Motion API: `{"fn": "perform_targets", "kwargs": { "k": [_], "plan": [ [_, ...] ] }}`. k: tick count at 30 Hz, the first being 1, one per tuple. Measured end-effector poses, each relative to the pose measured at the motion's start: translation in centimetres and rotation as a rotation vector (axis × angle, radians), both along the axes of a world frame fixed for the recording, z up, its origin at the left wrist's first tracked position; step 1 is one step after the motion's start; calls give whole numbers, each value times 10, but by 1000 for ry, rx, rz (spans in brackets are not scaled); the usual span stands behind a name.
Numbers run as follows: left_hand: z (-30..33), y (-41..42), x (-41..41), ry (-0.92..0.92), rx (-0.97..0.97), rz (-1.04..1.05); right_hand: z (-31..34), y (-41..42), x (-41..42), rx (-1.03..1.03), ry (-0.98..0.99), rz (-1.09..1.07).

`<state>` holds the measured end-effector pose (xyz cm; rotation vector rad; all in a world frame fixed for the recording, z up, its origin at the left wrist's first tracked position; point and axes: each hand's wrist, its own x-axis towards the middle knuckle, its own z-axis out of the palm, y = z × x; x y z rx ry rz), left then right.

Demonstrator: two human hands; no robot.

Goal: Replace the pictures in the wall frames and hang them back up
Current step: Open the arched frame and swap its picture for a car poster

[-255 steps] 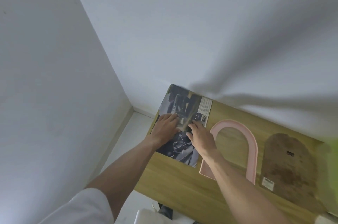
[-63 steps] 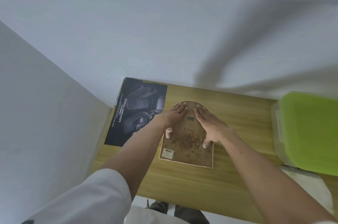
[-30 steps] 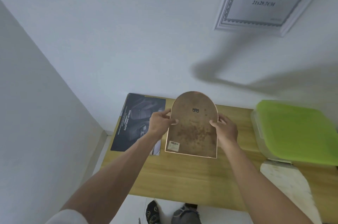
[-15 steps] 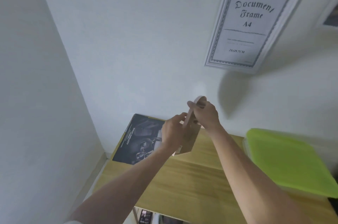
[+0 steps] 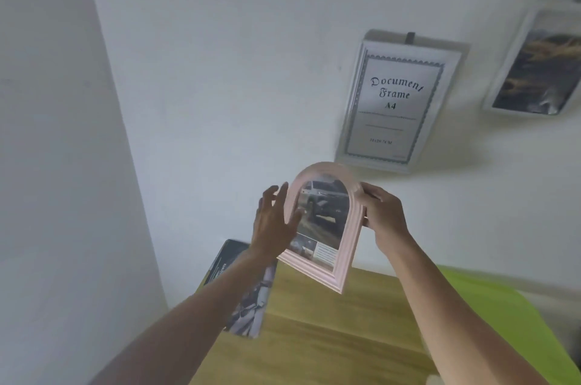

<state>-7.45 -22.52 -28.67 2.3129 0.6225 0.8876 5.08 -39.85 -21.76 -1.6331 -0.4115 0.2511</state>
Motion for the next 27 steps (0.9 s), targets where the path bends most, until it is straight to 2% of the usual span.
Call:
{"fn": "perform_targets", "kwargs": {
  "k": [5, 10, 14, 18, 23, 27],
  "plan": [
    [72, 74, 11, 46, -160, -62, 38, 32, 19, 52, -98, -14],
    [122, 130, 23, -69, -163, -178, 85, 83, 35, 101, -187, 7],
    [164, 165, 26, -201, -255, -163, 120, 120, 39, 45, -400, 44],
    [207, 199, 30, -252, -194, -159, 159, 151, 47, -62, -525, 112],
    [257, 226, 44, -290, -66, -129, 204, 182, 56, 95, -559, -2],
    [283, 239, 57, -365, 18, -110, 234, 207, 68, 129, -653, -79]
  ]
}}
